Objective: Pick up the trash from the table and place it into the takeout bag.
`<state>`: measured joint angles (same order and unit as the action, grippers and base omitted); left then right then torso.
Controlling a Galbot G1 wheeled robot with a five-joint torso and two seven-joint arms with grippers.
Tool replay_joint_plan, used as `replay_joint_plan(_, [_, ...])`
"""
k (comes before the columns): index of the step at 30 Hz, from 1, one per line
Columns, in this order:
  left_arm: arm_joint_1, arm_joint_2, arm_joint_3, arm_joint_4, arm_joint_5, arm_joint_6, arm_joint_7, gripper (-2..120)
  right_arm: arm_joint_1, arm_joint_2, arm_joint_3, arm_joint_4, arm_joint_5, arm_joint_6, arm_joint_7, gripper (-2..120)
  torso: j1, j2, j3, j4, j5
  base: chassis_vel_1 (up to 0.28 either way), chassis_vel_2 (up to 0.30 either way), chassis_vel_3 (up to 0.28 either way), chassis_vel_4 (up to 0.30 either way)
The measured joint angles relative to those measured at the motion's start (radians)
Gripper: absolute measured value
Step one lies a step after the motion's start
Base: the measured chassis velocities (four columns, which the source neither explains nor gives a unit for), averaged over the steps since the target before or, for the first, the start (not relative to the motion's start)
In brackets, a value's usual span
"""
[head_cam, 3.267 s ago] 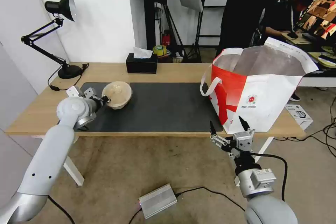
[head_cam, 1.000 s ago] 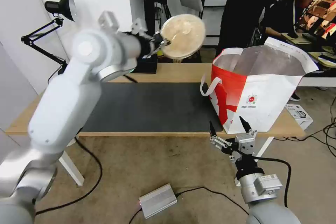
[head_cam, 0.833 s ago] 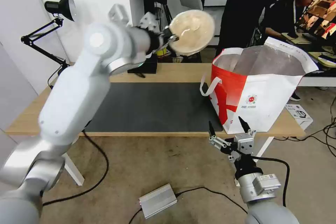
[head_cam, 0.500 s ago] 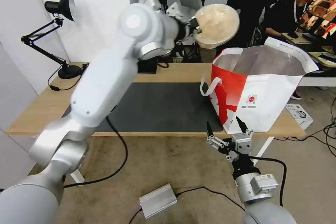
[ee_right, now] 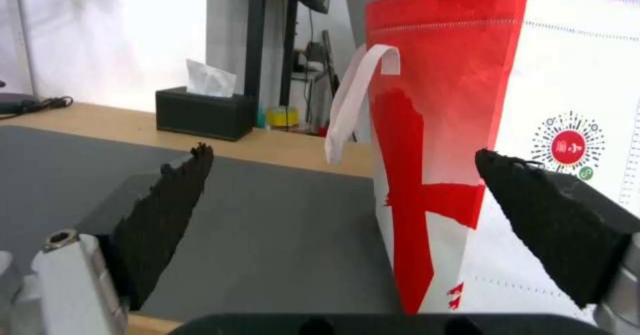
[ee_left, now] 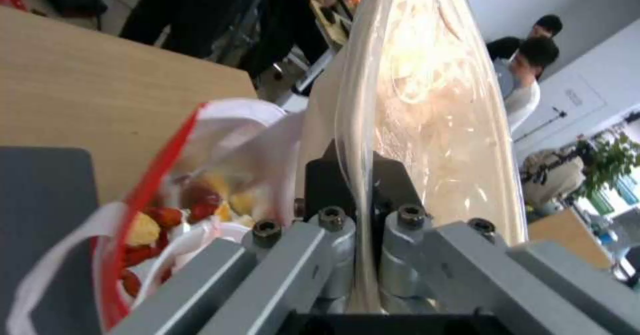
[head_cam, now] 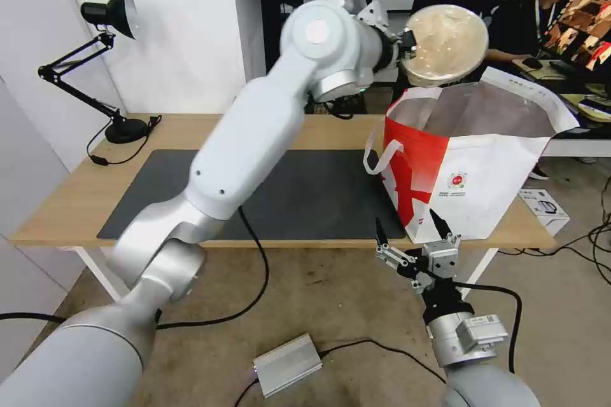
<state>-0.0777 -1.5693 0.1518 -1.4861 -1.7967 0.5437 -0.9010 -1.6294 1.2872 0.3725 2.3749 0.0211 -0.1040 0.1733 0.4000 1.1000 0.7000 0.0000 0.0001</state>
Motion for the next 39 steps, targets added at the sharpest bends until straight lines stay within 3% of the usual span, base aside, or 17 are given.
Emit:
replay_joint_plan(4, [0.006, -0.027, 0.008, 0.033, 0.028, 0.009, 0.018, 0, 0.002, 0.001, -0.001, 0.002, 0.001, 0.001, 0.000, 100, 0.000, 0.000, 0.000, -0.0001, 0.0001, 0.000, 0.000, 0.000, 0.000])
replay_joint_plan(16, [0.066, -0.027, 0.060, 0.102, 0.122, 0.042, 0.082, 0, 0.000, 0.021, -0.017, 0.012, 0.001, 0.003, 0.001, 100, 0.000, 0.000, 0.000, 0.0001, -0.0001, 0.000, 0.000, 0.000, 0.000])
replay_joint_plan(24, [0.112, -0.025, 0.083, 0.150, 0.240, 0.049, 0.162, 0, -0.004, 0.035, -0.026, 0.017, -0.003, 0.005, 0.002, 100, 0.000, 0.000, 0.000, 0.0001, -0.0001, 0.000, 0.000, 0.000, 0.000])
replay_joint_plan(33, [0.124, -0.024, 0.090, 0.174, 0.245, 0.059, 0.168, 0, -0.007, 0.044, -0.031, 0.024, -0.004, 0.006, 0.005, 100, 0.000, 0.000, 0.000, 0.0001, -0.0001, 0.000, 0.000, 0.000, 0.000])
replay_joint_plan(39, [0.125, -0.023, 0.090, 0.166, 0.242, 0.064, 0.166, 20, -0.009, 0.043, -0.031, 0.027, -0.005, 0.006, 0.019, 100, 0.000, 0.000, 0.000, 0.0001, -0.0001, 0.000, 0.000, 0.000, 0.000])
